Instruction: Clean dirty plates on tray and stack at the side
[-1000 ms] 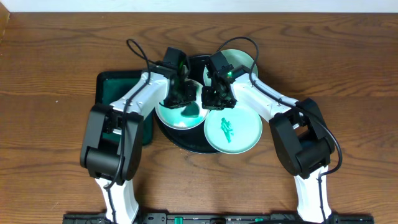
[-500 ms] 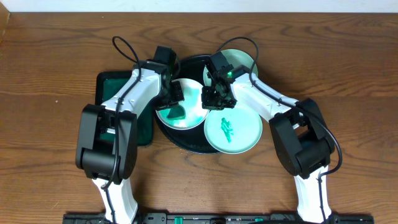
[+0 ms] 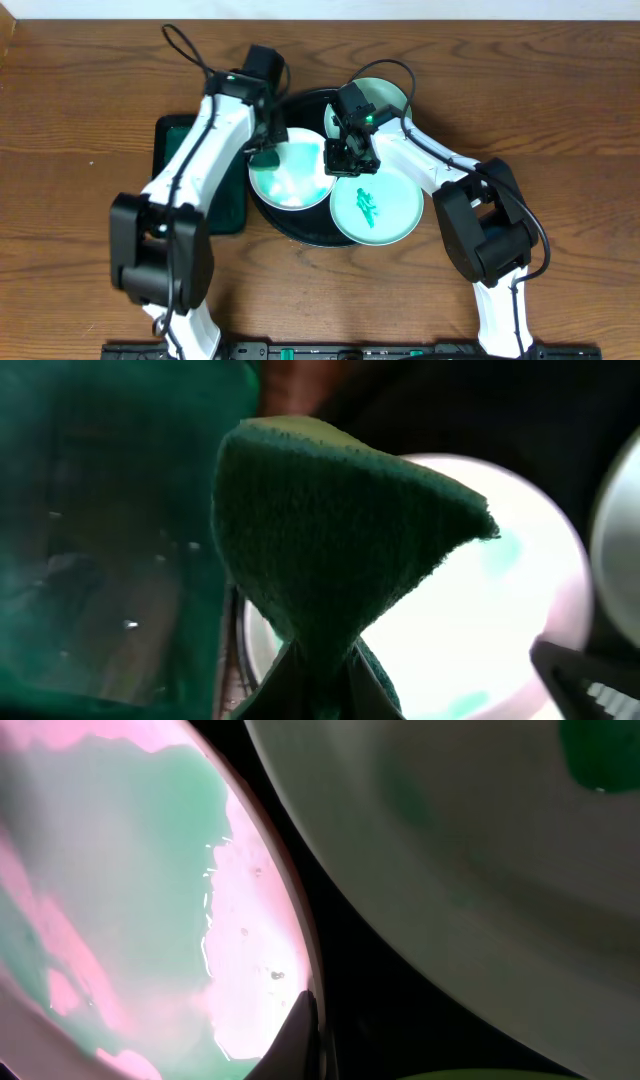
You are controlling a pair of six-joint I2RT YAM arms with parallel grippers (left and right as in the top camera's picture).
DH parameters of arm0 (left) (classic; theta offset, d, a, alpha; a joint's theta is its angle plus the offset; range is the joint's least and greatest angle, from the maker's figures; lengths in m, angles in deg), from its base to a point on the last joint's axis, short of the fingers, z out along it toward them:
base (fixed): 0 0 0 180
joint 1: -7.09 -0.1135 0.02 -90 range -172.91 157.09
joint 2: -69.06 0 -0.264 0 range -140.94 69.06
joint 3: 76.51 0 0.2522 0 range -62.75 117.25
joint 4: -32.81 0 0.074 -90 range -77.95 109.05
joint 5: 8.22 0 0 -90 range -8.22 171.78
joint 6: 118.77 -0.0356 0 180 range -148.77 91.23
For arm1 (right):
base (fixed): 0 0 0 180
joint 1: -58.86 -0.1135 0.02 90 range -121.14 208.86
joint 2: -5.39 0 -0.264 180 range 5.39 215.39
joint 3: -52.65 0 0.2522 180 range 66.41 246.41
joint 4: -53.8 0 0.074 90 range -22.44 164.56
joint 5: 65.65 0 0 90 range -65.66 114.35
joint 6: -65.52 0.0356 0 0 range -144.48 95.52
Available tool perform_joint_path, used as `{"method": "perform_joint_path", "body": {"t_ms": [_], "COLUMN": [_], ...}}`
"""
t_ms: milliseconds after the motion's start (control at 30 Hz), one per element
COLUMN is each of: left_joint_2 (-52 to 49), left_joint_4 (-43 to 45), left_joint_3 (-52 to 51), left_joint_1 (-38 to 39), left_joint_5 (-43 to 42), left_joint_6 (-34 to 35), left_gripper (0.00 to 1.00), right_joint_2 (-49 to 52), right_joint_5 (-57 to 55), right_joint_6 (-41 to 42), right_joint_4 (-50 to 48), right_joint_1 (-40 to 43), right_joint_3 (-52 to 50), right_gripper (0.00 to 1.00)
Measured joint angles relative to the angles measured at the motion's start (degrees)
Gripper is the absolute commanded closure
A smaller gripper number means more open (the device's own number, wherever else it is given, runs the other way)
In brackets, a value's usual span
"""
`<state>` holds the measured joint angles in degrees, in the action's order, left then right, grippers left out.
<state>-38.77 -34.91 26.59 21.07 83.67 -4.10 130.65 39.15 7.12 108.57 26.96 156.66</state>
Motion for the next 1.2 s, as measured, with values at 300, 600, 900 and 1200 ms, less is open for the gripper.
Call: {"method": "perform_joint_path", "body": {"t_ms": [300, 600, 900, 1200], "left_joint_2": [2.1, 0.3, -9.4, -12.8], "left_joint_4": [-6.2, -7.2, -6.5, -5.7], "left_joint_3": [0.5, 0.3, -0.1, -0.2], "left_joint_1": [-11.5, -17.4, -18.0, -18.0], "left_joint_5": [0.4, -0.1, -0.2, -0.3], "left_joint_6": [0.0, -0.5, -0.6, -1.2], "left_gripper": [0.93, 0.93, 0.92, 0.21], "right_joint_2": [0.0, 0.0, 0.0, 0.0], "right_joint_5": [0.1, 0.1, 0.1, 0.1], "right_joint_6": [-0.7, -2.4, -3.4, -4.5], "right_joint_4": [-0.9, -1.9, -1.8, -1.7], "right_joint_1": [0.0, 0.0, 0.0, 0.0], "right_joint_3": [-0.1, -0.4, -0.4, -0.4], "right_gripper": [0.99, 0.99, 0.99, 0.99]}}
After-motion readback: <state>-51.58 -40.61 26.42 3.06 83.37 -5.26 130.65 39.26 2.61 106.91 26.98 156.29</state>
